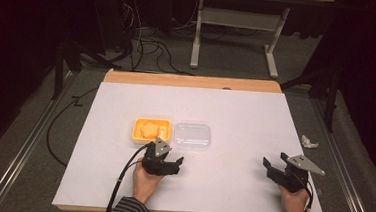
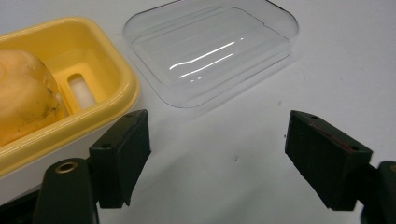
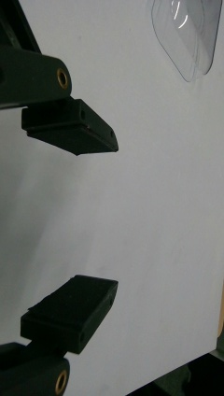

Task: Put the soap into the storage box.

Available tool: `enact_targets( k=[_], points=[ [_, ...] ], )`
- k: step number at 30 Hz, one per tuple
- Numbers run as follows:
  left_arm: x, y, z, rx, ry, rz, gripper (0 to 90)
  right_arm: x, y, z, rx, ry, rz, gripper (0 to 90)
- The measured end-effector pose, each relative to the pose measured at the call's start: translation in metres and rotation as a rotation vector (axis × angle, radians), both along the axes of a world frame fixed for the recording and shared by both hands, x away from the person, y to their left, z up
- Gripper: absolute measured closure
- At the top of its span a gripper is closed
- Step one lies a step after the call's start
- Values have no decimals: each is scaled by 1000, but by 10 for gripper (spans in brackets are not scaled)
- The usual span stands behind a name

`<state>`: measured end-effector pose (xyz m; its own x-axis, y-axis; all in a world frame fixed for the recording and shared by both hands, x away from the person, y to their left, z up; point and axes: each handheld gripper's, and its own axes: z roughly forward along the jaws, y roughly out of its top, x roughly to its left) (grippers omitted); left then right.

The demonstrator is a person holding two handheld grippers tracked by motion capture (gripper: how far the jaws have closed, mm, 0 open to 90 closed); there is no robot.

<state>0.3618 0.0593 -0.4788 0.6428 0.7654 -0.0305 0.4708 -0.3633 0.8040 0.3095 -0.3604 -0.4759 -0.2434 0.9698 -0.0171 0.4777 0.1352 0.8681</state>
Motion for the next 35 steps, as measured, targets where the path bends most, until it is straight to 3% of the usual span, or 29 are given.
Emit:
enact_targets(
  k=[8, 22, 24, 26, 28, 35],
  points=[
    [0, -4, -4, 27, -4, 0, 221, 0, 0, 0, 1, 2, 0, 288],
    [2, -3, -5, 20, 10, 27, 192, 1, 0, 0, -3, 8, 10, 288],
    [1, -2, -5, 16, 3, 30, 185, 1, 1, 0, -4, 13, 11, 288],
    [-2, 2, -5, -23, -23, 48, 195, 1, 0, 0, 0, 9, 8, 288],
    [-1, 4, -5, -39, -20, 51, 199, 1, 0, 0, 0, 10, 8, 288],
    [-2, 3, -4, -36, -26, 47, 207, 1, 0, 0, -1, 15, 9, 288]
  ],
)
